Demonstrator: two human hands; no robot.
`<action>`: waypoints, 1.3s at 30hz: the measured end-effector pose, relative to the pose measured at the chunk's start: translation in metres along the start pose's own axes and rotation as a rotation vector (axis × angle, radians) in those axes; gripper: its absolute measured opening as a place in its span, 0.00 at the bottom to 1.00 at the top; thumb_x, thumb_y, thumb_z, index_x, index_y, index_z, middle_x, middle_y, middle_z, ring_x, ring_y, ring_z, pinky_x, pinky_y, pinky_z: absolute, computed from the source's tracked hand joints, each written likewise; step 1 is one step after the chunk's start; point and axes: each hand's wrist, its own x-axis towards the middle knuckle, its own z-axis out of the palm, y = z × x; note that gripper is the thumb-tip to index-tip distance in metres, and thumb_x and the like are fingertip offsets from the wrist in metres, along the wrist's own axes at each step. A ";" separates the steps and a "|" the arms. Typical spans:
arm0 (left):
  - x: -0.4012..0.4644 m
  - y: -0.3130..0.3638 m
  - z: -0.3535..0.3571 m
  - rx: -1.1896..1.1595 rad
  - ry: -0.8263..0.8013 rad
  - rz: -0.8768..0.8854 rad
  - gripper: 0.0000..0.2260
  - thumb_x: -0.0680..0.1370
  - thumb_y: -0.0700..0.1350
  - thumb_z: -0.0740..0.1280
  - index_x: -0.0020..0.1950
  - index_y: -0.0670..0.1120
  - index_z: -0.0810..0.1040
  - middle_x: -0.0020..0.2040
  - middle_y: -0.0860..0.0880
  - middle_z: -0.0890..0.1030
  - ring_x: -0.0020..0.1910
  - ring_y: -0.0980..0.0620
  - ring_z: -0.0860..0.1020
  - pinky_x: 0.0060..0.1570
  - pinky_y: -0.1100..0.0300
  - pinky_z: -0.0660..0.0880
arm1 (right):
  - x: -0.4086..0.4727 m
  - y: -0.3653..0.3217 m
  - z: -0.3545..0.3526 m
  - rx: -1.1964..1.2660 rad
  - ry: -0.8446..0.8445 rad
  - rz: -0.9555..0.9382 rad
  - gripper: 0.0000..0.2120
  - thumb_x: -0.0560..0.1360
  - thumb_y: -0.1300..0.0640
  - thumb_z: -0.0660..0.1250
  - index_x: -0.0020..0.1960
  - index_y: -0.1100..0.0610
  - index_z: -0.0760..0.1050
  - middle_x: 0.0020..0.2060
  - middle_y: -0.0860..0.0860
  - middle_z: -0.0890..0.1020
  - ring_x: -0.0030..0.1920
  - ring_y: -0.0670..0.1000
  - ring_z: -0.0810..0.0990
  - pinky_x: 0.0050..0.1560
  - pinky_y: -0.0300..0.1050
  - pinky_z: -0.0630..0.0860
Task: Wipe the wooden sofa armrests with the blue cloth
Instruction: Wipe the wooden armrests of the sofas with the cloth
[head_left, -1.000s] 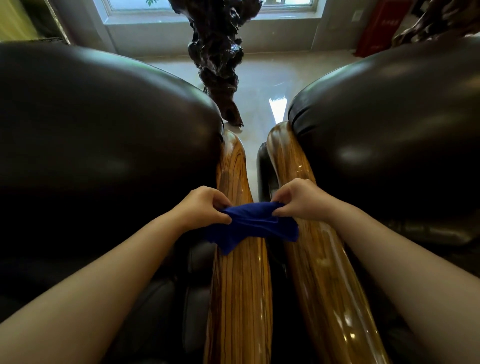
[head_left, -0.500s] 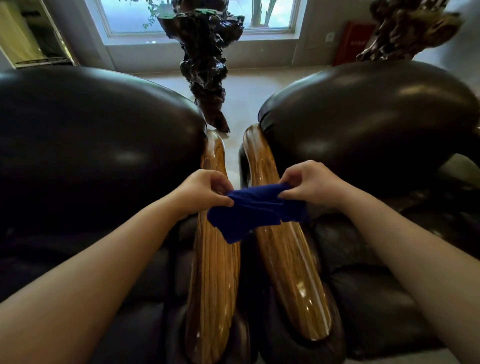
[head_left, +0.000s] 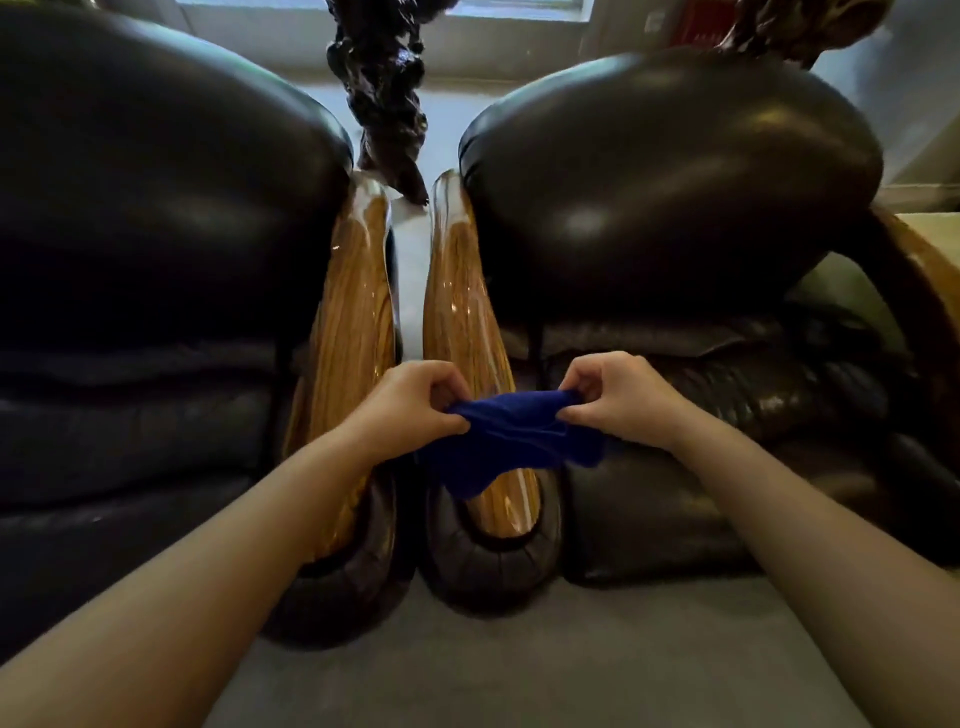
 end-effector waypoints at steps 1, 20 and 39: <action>-0.005 -0.002 0.016 -0.001 0.004 -0.023 0.09 0.69 0.41 0.72 0.44 0.54 0.77 0.42 0.54 0.79 0.42 0.59 0.78 0.36 0.67 0.73 | -0.006 0.013 0.007 0.005 -0.003 -0.008 0.09 0.68 0.57 0.72 0.40 0.45 0.74 0.38 0.45 0.80 0.39 0.43 0.80 0.36 0.37 0.76; 0.040 -0.160 0.247 0.065 0.218 -0.054 0.14 0.68 0.38 0.72 0.45 0.54 0.74 0.43 0.59 0.73 0.44 0.62 0.73 0.43 0.71 0.69 | 0.022 0.229 0.186 0.017 0.071 -0.096 0.12 0.68 0.61 0.72 0.48 0.51 0.76 0.44 0.45 0.76 0.45 0.43 0.74 0.41 0.29 0.66; 0.019 -0.151 0.306 -0.003 0.693 -0.123 0.24 0.77 0.53 0.54 0.73 0.55 0.55 0.76 0.54 0.54 0.75 0.56 0.50 0.73 0.53 0.50 | 0.008 0.227 0.243 0.236 0.395 -0.014 0.17 0.77 0.51 0.59 0.64 0.53 0.70 0.66 0.49 0.70 0.68 0.47 0.63 0.68 0.44 0.61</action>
